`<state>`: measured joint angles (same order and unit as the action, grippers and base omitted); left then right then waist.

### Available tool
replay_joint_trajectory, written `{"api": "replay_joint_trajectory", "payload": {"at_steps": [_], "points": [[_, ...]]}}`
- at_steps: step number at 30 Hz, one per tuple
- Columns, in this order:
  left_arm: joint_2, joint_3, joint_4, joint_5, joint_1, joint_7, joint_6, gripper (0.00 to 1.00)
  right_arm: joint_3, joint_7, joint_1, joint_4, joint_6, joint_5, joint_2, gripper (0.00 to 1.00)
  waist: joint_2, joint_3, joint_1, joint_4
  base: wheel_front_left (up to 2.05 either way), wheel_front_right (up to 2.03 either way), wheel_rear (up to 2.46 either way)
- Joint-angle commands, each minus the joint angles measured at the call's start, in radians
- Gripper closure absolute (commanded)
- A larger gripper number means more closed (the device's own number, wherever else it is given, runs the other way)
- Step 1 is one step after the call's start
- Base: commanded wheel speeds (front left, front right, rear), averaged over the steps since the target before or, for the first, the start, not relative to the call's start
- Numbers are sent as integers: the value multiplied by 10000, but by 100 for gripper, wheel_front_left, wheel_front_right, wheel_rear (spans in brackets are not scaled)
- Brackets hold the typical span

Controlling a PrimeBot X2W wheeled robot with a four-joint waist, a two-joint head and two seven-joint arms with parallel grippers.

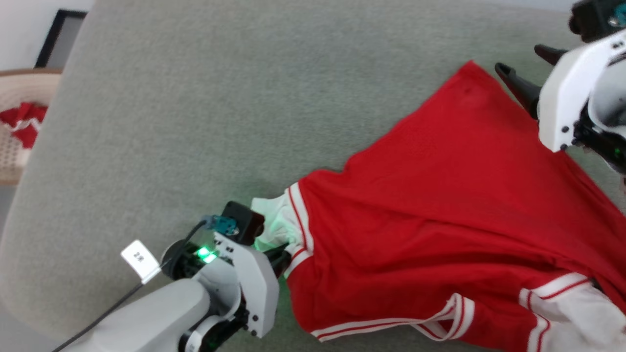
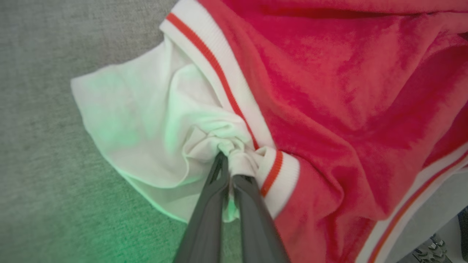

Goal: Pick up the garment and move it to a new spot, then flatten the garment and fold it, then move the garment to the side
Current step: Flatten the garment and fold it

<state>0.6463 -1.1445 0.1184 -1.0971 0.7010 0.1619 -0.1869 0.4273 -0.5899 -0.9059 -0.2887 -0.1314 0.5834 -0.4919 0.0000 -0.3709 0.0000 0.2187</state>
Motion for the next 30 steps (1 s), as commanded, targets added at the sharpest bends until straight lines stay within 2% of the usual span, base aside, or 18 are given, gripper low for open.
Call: {"api": "replay_joint_trajectory", "payload": {"at_steps": [1, 5, 11, 15, 16, 17, 19, 23, 30], "points": [[-230, -56, 173, 73, 106, -16, 95, 100, 382, -31, -365, -525, 15, 143, -12, 0, 0, -387, 0, 491, 0, 0, 0], [-596, -112, 564, 123, 295, -69, 303, 100, 1613, -531, -1432, -2360, 15, 651, -5, 0, 0, -583, 0, 874, 0, 0, 0], [-1018, -193, 1108, 167, 463, -180, 595, 100, 3115, -1101, -2344, -3992, 15, 1290, -198, 0, 0, -843, 0, 1345, 0, 0, 0], [-1181, -202, 1467, 153, 533, -230, 703, 100, 3817, -1461, -2326, -5025, 17, 1768, -125, 0, 0, -966, 0, 1492, 0, 0, 0], [-1202, -207, 1554, 145, 534, -225, 731, 100, 3946, -1609, -2308, -5260, 17, 1894, -91, 62, 0, -980, 0, 1502, 0, 0, 0], [-1207, -211, 1635, 139, 542, -238, 753, 100, 4163, -1828, -2261, -5371, 17, 2039, -56, 100, 0, -988, 0, 1502, 0, 0, 0], [-1183, -187, 1786, 107, 539, -240, 767, 100, 4483, -2131, -2309, -5524, 15, 2240, -124, 100, 0, -978, 0, 1455, 0, 0, 0], [-961, -42, 1927, 13, 735, -110, 763, 100, 4726, -1772, -2717, -5487, 15, 2496, -231, 100, 0, -810, 0, 1188, 0, 0, 0], [18, 409, 1215, 43, 1857, 751, 586, 100, 4958, -704, -3228, -4723, 17, 3043, -674, 100, 0, -190, 0, 445, 0, 0, 0]]}}
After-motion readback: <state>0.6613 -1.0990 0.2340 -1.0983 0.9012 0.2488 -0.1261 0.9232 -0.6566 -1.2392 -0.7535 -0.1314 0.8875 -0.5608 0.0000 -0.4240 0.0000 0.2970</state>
